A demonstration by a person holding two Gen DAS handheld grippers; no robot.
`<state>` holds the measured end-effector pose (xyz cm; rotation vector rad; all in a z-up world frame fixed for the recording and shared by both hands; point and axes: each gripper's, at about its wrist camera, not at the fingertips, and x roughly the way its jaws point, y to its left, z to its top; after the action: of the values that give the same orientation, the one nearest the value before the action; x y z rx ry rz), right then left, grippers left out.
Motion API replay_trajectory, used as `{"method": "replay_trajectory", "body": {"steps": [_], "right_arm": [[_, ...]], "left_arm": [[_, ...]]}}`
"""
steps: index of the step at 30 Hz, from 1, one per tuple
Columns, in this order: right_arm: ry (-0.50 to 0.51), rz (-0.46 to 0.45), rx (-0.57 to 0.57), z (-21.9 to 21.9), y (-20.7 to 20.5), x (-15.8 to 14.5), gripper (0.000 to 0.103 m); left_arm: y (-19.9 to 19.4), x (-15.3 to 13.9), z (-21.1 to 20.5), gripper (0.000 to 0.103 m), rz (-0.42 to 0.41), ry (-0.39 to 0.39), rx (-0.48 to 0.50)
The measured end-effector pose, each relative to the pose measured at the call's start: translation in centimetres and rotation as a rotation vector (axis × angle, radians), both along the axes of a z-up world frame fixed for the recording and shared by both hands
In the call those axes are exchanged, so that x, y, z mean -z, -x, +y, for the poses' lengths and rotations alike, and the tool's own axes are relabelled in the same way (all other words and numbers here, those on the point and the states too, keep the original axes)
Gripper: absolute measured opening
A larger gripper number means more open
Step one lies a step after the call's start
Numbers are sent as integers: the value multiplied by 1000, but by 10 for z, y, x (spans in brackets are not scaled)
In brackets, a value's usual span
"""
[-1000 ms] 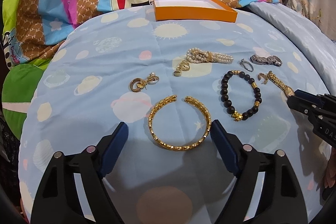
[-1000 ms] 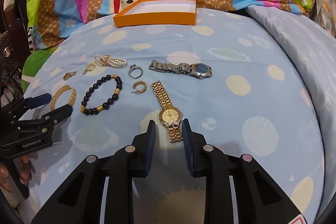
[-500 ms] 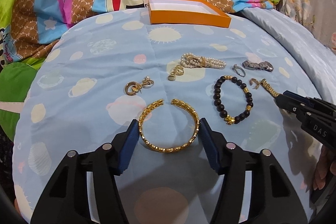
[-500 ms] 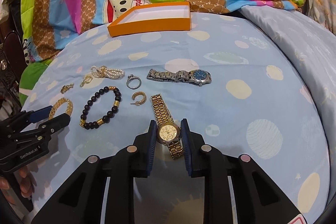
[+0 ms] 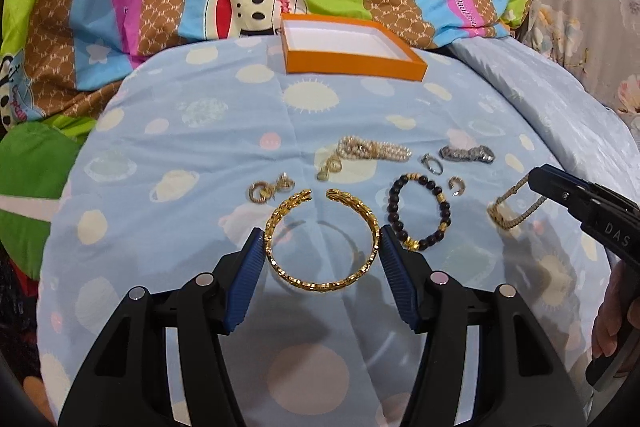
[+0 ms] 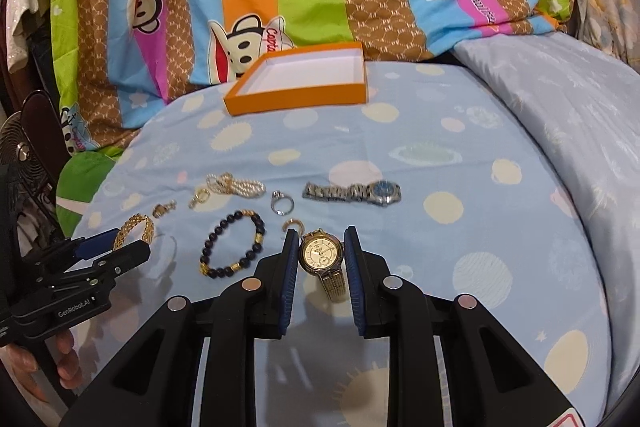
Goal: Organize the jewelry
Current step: 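Grasp and lift the gold watch with the right tool while the left tool grasps the bangle, then lower the watch into the orange box with the right tool while the left tool releases the bangle there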
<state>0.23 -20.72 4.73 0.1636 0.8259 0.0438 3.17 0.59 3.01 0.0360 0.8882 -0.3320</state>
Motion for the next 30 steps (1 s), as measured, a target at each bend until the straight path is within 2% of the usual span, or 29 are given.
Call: {"method": "replay_trajectory", "body": {"steps": [7, 13, 17, 25, 30], "right_arm": [[21, -62, -18, -2, -36, -33, 22], [32, -118, -33, -3, -97, -58, 22], [25, -146, -42, -6, -150, -71, 22], [-28, -139, -46, -15, -257, -73, 22], [-34, -124, -37, -17, -308, -56, 22]], "left_arm": [[-29, -36, -6, 56, -98, -22, 32], [-76, -63, -20, 56, -188, -42, 47], [-123, -75, -34, 56, -228, -48, 50], [-222, -79, -66, 56, -255, -37, 54], [-281, -61, -83, 56, -208, -26, 59]]}}
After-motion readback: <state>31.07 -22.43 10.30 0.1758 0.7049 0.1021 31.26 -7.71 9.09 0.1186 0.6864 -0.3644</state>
